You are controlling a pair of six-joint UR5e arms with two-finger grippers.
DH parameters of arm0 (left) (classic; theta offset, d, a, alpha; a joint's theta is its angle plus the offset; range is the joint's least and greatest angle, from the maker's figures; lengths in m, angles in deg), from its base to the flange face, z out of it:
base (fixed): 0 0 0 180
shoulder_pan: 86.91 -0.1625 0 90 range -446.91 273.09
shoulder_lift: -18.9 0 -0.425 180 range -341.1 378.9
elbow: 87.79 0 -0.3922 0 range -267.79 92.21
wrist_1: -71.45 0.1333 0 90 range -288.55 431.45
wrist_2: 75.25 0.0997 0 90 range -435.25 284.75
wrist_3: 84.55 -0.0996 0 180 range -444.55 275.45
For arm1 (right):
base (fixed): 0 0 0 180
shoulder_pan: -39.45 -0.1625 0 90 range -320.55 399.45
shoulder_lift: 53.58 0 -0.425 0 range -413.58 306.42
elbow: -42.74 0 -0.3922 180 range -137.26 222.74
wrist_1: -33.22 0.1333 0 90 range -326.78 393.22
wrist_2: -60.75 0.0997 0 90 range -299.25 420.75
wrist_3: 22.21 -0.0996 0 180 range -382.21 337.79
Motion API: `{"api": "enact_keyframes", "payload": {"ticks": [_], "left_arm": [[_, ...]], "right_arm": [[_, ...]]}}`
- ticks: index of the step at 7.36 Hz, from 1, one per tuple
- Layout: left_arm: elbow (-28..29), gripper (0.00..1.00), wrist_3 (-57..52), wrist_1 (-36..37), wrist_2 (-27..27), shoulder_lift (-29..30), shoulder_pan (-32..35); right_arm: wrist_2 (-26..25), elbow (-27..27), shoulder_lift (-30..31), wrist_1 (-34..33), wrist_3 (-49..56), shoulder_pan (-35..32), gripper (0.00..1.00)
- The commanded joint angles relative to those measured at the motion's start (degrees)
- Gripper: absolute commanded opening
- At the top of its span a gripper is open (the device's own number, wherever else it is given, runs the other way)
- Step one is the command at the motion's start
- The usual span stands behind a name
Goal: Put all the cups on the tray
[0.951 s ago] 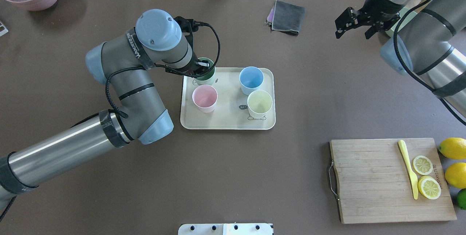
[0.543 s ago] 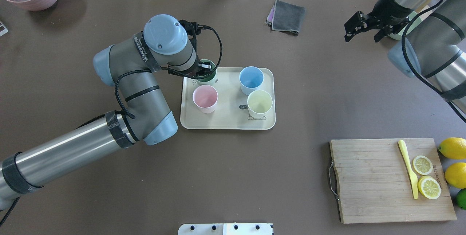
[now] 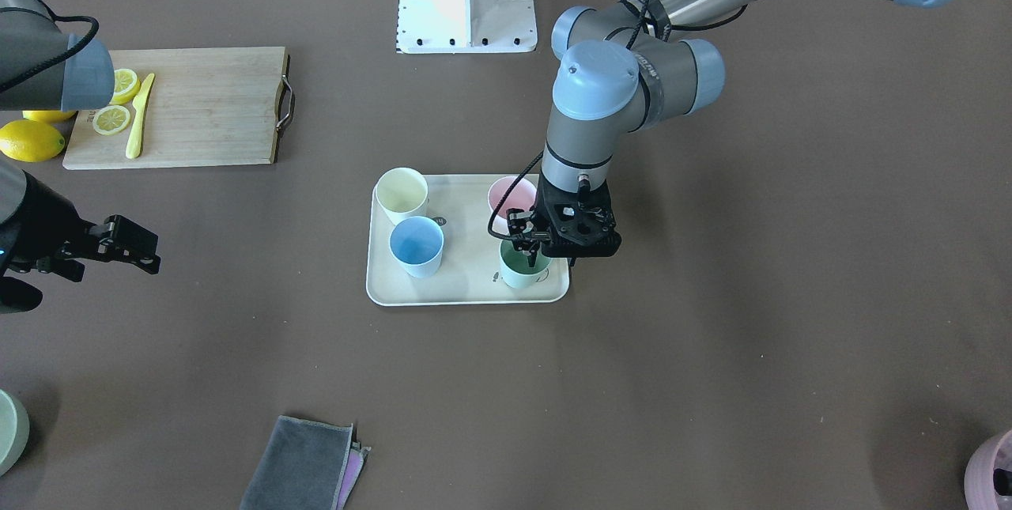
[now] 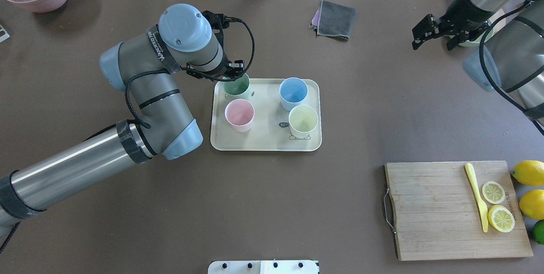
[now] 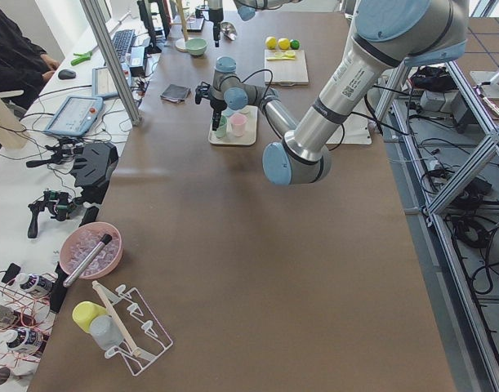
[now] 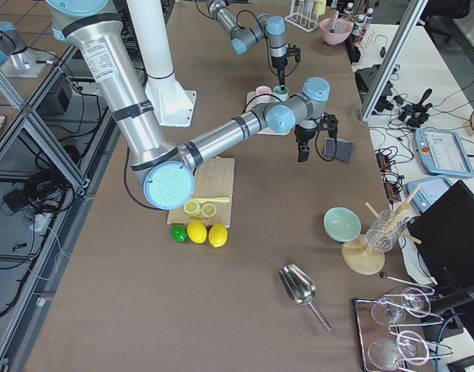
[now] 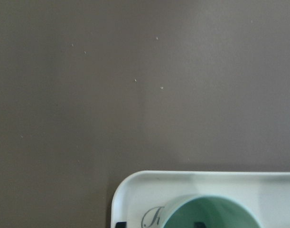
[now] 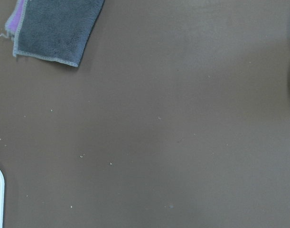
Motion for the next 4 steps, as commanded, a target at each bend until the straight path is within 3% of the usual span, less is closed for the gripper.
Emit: {"api": "enact_keyframes", "payload": {"ticks": [1,2,4], "left_arm": [[-4.65,0.98,-7.52,1.85,-7.67,-3.40,8.40],[-9.89,0.98,-16.01,1.94,-11.37,-8.99,12.54],[-16.78,0.98,-19.86,-0.06,-12.20,-20.86,19.14]], "right_arm": [[0.92,-2.43,4.15,-0.10,4.64,-2.68,1.00],[1.62,-3.49,7.04,-0.10,7.79,-4.09,1.00],[1.71,-4.20,14.23,0.68,17.43,-8.39,1.00]]}}
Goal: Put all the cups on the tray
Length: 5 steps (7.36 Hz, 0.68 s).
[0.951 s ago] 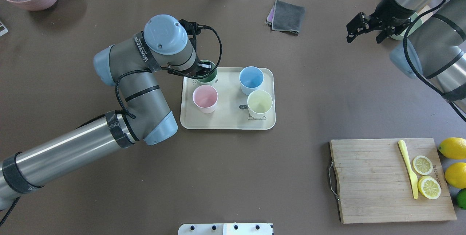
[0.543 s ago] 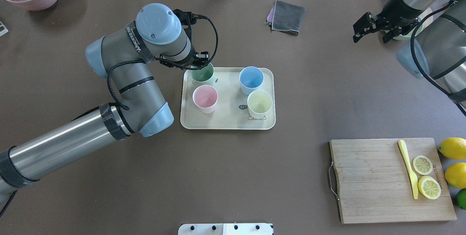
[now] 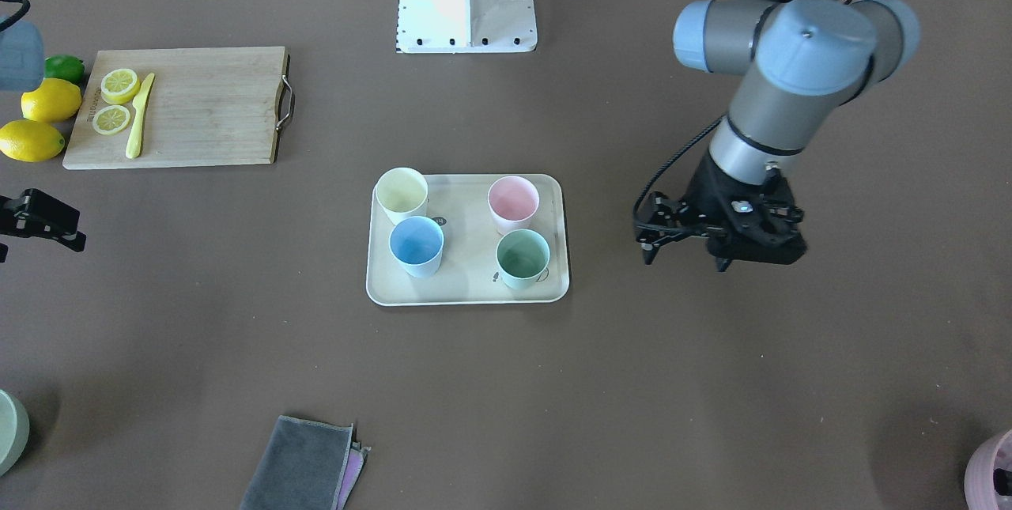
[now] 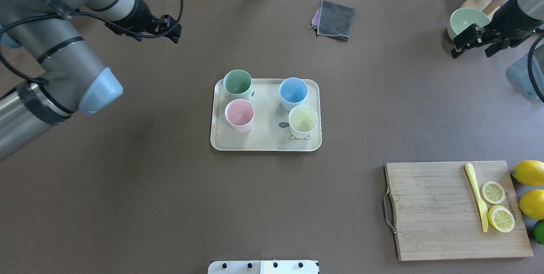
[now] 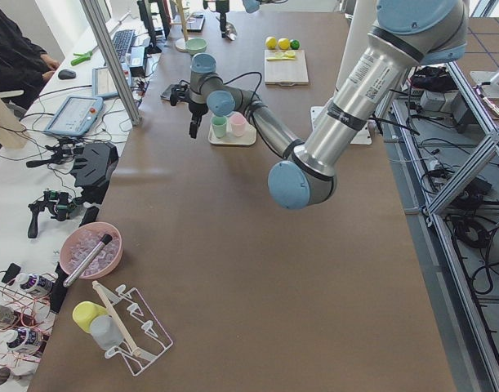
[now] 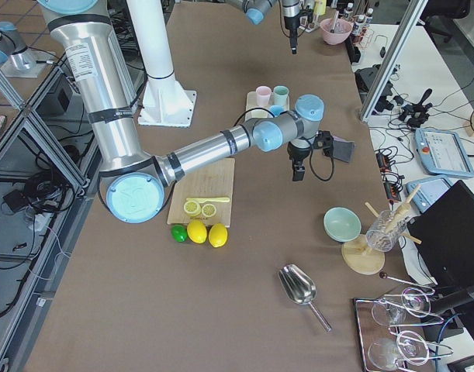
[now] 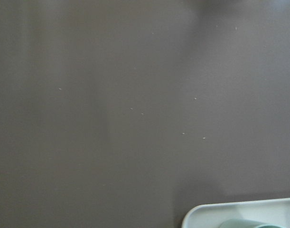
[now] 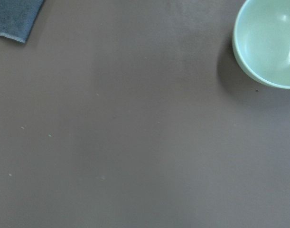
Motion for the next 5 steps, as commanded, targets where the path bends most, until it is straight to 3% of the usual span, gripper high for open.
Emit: {"api": "enact_keyframes", "payload": {"ticks": [1,2,5], "left_arm": [[-4.36,0.98,-6.36,-8.90,-0.19,-12.80,5.98],[-4.19,0.98,-6.74,-14.55,-0.88,-17.55,9.39],[-2.69,0.98,-9.27,-15.13,-0.79,-23.81,12.22]], "right_arm": [[0.93,-0.26,6.99,-0.07,12.10,-6.25,1.00],[1.03,0.00,9.27,-0.16,16.07,-8.72,1.00],[-0.64,1.31,15.34,-0.16,23.21,-13.03,1.00]]}}
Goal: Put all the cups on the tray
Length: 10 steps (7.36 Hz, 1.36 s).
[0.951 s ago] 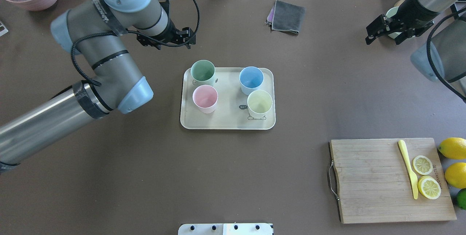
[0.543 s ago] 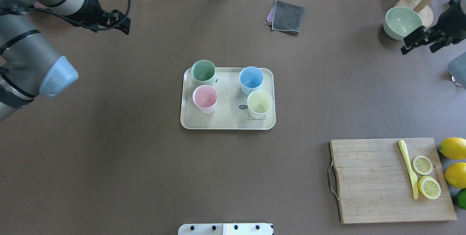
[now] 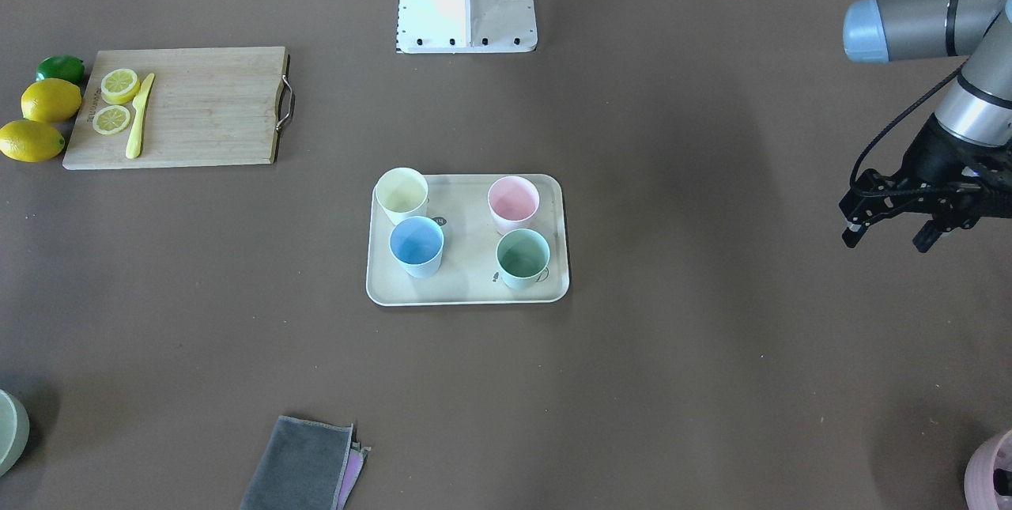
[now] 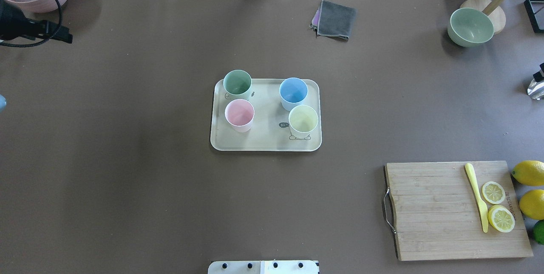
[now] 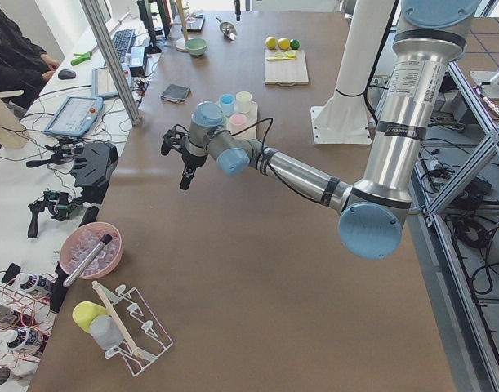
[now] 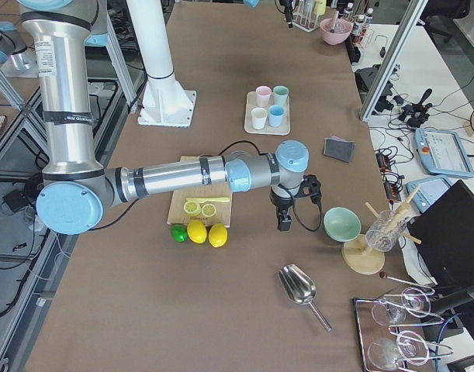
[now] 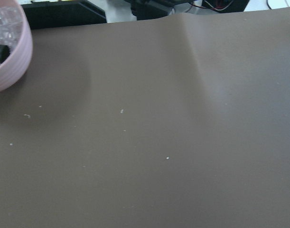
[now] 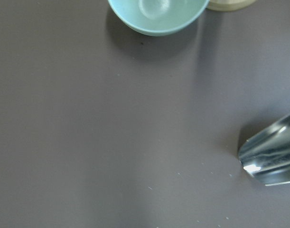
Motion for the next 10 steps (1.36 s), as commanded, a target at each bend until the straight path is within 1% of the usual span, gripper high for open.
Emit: {"api": "enact_keyframes", "payload": {"ticks": [1,2,3,4,5,6,7,8,9,10], "left_arm": [[0.85,0.98,-10.49,1.23,-1.62,-5.82,5.71],[2.42,0.98,-20.58,6.20,-7.73,-6.46,12.89],[2.96,0.98,-27.12,12.00,-12.14,-6.47,19.92],[3.40,0.98,-30.50,15.97,-12.62,-6.64,24.77],[3.31,0.98,-31.92,16.36,-12.71,-8.82,26.82],[3.49,0.98,-31.85,16.45,-12.62,-8.93,27.54],[5.23,0.98,-31.85,15.67,-12.71,-8.93,27.55],[6.20,0.98,-31.94,15.57,-12.62,-8.93,27.37],[7.00,0.98,-32.11,15.48,-12.19,-8.93,27.37],[8.14,0.98,-32.03,14.79,-12.18,-8.84,27.37]], "right_arm": [[-0.58,1.13,3.59,-0.08,4.99,-3.50,1.00],[-0.58,1.74,3.77,0.00,5.18,-4.38,1.00],[-0.58,2.18,3.86,0.00,5.36,-5.43,1.00],[-0.32,2.71,4.64,0.09,7.89,-7.18,1.00],[0.12,3.06,5.00,0.00,9.74,-8.94,1.00],[-0.05,3.15,5.44,0.00,9.76,-10.09,1.00],[0.29,3.06,5.70,-0.17,9.76,-10.97,1.00],[0.38,2.28,5.27,-1.74,9.76,-12.03,1.00],[0.04,0.01,4.40,-5.15,9.76,-12.21,1.00],[-0.40,-1.06,3.69,-7.62,9.76,-12.21,1.00]]}}
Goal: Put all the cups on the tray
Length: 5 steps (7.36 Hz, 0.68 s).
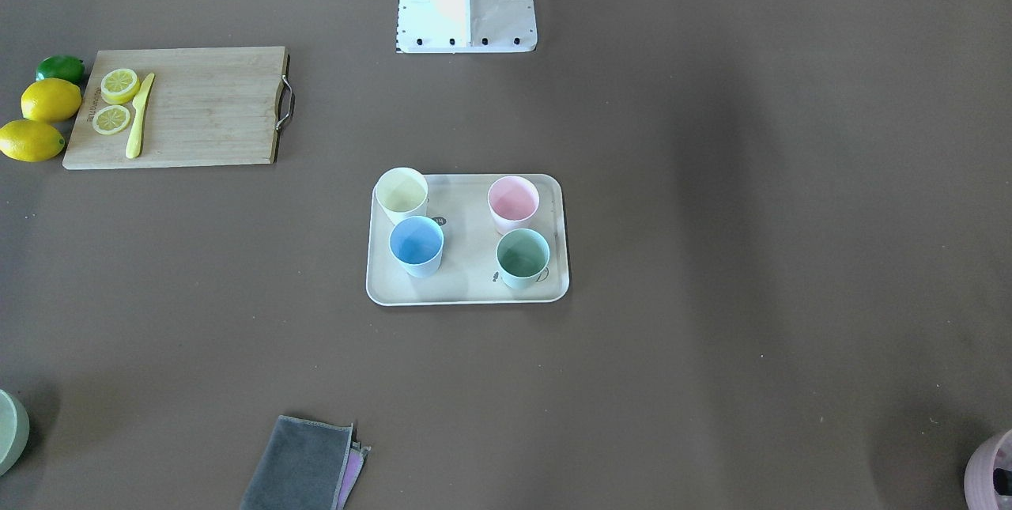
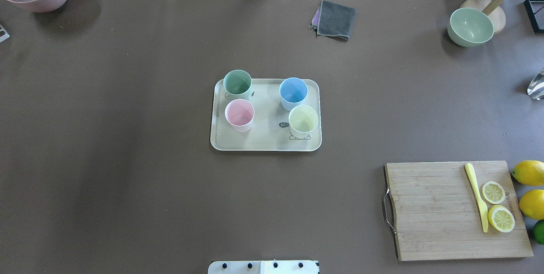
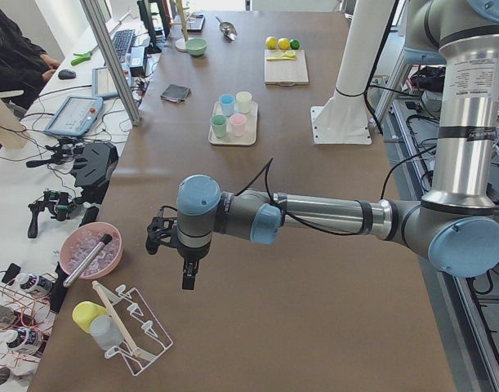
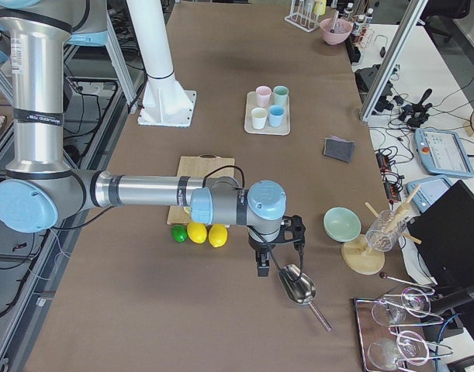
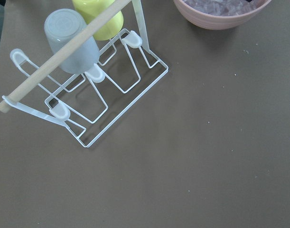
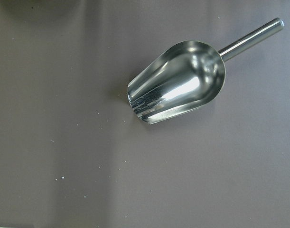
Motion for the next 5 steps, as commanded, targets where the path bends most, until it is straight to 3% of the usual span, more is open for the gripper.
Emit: {"api": "enact_keyframes", "payload": {"ticks": [1,5], "left_arm": [[1.42,0.98,0.15,-1.55,0.16,0.05,0.02],[1.69,0.98,0.59,-1.48,0.16,0.58,0.02]], "right_arm": [[-0.52,-1.62,-0.80,-3.38,0.01,-0.17,1.00],[-0.52,-1.53,-1.15,-3.20,-0.08,-0.17,1.00]]}}
